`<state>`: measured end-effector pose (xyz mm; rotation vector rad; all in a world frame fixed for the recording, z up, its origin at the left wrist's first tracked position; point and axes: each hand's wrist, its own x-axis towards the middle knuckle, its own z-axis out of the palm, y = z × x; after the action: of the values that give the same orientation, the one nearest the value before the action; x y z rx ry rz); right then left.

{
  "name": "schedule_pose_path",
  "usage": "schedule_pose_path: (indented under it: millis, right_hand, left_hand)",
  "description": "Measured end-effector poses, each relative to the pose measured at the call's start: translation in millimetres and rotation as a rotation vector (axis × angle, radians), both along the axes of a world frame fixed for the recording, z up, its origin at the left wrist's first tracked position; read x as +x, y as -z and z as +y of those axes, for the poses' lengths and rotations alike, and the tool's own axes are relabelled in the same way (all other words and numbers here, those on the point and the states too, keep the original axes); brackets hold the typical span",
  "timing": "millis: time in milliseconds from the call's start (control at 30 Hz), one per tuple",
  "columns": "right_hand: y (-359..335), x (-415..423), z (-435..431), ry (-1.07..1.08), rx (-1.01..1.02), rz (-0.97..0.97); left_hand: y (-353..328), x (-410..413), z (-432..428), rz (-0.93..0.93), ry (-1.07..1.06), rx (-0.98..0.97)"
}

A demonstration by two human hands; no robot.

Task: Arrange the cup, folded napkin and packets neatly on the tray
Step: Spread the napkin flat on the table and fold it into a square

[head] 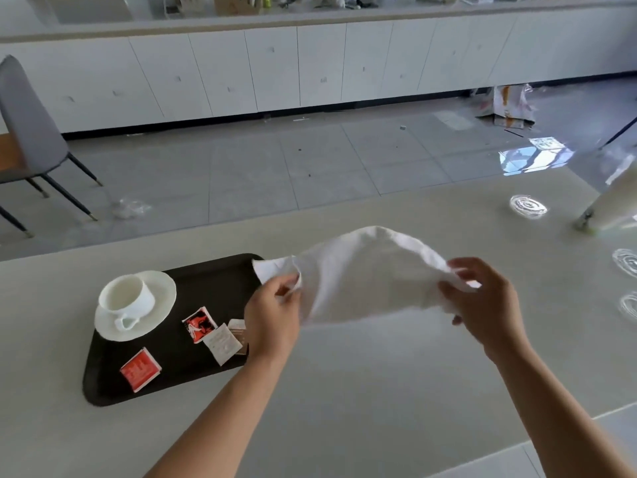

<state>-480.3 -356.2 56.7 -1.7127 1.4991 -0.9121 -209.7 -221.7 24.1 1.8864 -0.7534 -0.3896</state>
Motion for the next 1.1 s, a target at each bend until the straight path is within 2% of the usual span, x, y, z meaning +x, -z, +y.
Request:
schedule_pose_path:
  millis: [67,133,267,400,500,667,800,900,1000,1100]
  right_hand:
    - [18,-6,3,-0.054,0.091,0.288]
    - [35,-9,11,-0.079,0.193,0.417]
    - [55,-22,22,0.007,0.302,0.498]
    - [57,-32,25,-0.110,0.489,0.679]
    - [53,-33,19,-0.097,0.488,0.700]
    - [50,-4,-32,0.000,0.381,0.538]
    - [64,26,-77,0.074,0.593,0.125]
    - [76,33,-99,0.056,0.643,-0.012]
    - [76,31,-113,-0.034,0.547,-0.096]
    - [60,17,-124,-0.064,0.399,-0.299]
  left_hand:
    - [22,-7,2,0.190,-0.022,0.219]
    - [36,-13,6,0.387,-0.091,0.310]
    - [54,-18,18,0.548,-0.194,0.261]
    - [57,-16,25,0.902,-0.259,0.186]
    - [54,-9,20,0.951,-0.258,0.241]
    - [51,2,1,0.719,-0.255,0.282]
    - [57,-1,-7,0.612,-0.219,0.304]
    - [61,-5,-7,0.670,-0.308,0.181]
    - [50,-9,-14,0.742,-0.437,-0.008]
    - [32,-11,-16,0.576,-0.456,-0.124]
